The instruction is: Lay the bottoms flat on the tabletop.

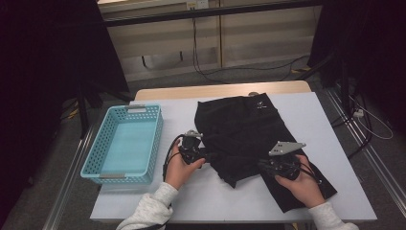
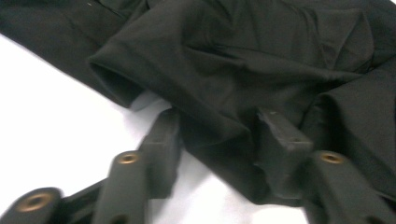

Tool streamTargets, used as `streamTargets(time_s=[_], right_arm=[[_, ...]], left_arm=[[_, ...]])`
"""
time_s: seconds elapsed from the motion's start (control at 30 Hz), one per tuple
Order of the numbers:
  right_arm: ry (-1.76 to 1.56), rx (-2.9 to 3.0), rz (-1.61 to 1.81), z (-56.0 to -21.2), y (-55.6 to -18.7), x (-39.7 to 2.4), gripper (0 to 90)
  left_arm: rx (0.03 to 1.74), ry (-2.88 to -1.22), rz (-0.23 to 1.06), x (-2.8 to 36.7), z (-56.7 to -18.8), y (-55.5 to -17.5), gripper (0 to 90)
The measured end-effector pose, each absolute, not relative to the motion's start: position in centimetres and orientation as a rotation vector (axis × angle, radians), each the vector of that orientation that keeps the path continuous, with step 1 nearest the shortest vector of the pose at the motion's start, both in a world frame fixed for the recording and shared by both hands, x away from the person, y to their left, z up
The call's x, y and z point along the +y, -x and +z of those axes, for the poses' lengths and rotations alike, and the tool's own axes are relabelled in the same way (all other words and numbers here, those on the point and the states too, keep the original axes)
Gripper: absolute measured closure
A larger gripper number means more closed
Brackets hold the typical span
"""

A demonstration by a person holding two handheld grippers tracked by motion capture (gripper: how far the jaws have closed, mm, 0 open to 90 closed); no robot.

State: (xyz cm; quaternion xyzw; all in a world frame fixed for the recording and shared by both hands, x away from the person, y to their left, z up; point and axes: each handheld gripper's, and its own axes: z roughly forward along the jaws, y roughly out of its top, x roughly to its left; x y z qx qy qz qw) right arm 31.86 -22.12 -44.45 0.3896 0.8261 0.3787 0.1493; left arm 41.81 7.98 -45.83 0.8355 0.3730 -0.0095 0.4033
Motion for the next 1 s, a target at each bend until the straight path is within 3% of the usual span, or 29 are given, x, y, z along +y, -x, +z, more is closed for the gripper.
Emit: streamTargets(time_s=[0.23, 0.57, 1.0], right_arm=[[-1.096, 2.383, 1.096, -44.4, -31.8, -21.7, 85.2], [-1.032, 2.376, 1.145, -44.0, -31.5, -20.7, 84.1], [-0.91, 2.447, 1.173, -43.8, -30.8, -16.4, 68.4]], left_arm=[[0.988, -2.106, -0.163, 7.8, -45.7, -41.7, 86.0], [1.067, -2.006, -0.209, 12.1, -42.3, -42.8, 87.9], [1.094, -1.994, -0.189, 12.5, -42.7, -43.1, 87.7]])
